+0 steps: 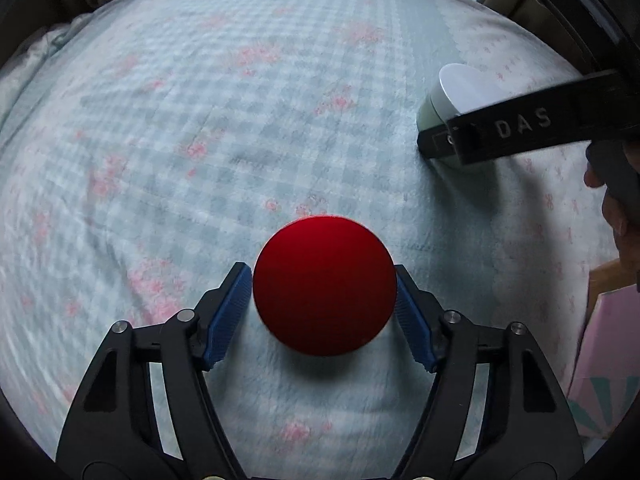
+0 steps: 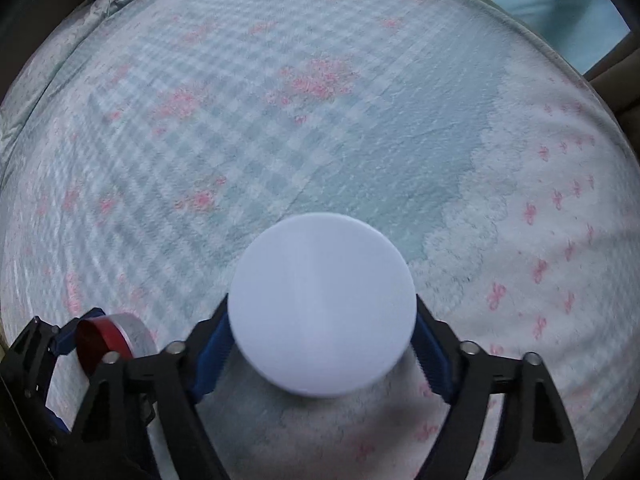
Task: Organize rigid objects
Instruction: 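Grasp the red-lidded tin with the left tool while the right tool grasps the white-lidded jar, then carry the tin and jar into the cardboard box while both tools open to release them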
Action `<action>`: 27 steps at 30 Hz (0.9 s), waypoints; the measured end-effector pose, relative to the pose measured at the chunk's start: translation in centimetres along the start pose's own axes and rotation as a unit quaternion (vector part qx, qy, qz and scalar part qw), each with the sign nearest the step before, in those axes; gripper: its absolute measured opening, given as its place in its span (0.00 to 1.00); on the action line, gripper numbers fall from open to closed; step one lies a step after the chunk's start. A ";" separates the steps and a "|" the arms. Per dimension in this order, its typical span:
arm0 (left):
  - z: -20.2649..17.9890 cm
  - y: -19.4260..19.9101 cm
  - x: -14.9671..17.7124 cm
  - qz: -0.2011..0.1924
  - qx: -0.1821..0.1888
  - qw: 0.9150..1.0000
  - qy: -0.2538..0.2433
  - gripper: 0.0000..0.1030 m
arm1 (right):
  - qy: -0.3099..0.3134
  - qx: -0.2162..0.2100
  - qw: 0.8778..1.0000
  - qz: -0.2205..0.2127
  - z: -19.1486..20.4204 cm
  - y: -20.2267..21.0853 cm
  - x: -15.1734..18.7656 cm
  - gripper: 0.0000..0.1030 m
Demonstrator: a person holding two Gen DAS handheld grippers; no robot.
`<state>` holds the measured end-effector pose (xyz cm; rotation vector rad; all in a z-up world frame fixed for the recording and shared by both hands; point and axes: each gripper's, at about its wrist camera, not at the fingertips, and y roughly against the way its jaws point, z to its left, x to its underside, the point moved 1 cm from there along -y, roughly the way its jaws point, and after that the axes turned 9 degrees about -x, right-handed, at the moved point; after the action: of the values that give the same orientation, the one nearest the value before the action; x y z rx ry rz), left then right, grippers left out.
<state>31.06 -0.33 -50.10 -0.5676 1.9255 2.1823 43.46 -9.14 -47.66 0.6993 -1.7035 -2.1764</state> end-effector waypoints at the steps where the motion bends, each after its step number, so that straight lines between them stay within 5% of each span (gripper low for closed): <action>1: -0.1 0.1 -0.1 -0.005 0.002 1.000 -0.001 0.66 | -0.001 0.000 1.000 -0.005 0.0 0.0 -0.1 0.71; 4: -0.1 0.0 -0.2 -0.011 0.005 1.000 -0.003 0.51 | -0.004 -0.001 1.000 -0.011 -0.1 0.1 -0.5 0.66; 16: 0.6 1.0 -0.8 -0.024 0.005 1.000 0.003 0.50 | -0.015 -0.012 1.000 -0.025 0.1 2.1 0.6 0.65; 27: 0.4 9.8 -0.6 -0.065 0.027 0.998 -0.004 0.50 | -0.029 -0.024 0.996 -0.077 2.4 10.9 2.4 0.65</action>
<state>27.89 -1.34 -40.83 -0.6546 1.8827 2.0438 39.38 -11.20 -37.18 0.7843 -1.6696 -2.3554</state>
